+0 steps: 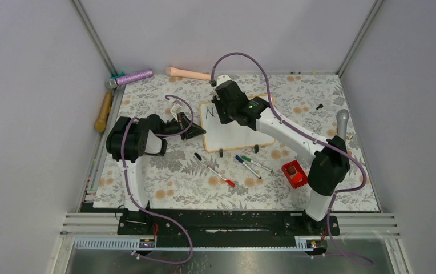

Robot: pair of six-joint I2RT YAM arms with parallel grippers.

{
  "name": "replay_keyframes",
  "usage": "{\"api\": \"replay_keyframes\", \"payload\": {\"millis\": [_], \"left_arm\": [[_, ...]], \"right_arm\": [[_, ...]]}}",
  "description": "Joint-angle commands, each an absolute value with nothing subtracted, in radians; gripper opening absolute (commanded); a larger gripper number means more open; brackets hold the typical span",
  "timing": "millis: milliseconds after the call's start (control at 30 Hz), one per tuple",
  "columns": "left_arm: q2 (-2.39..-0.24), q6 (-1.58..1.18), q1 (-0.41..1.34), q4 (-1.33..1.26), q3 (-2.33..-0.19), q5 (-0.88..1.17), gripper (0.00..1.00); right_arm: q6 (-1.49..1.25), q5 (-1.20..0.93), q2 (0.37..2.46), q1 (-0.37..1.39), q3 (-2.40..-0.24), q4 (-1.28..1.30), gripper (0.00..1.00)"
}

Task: Write a sentence on the whiteboard

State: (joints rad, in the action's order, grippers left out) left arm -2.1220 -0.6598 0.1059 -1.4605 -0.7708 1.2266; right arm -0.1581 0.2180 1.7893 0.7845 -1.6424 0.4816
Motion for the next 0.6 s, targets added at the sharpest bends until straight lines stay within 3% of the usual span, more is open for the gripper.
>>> {"api": "replay_keyframes", "payload": {"millis": [0,567], "left_arm": [[-2.118,-0.583,0.123,-1.463,-0.758,1.302,0.00],[-2.118,-0.582,0.124,-1.463,-0.758,1.303,0.00]], "right_arm": [[-0.162,0.222,1.811,0.776,-1.680,0.481,0.00],[-0.156,0.297,1.831,0.777,-1.687,0.497,0.00]]}}
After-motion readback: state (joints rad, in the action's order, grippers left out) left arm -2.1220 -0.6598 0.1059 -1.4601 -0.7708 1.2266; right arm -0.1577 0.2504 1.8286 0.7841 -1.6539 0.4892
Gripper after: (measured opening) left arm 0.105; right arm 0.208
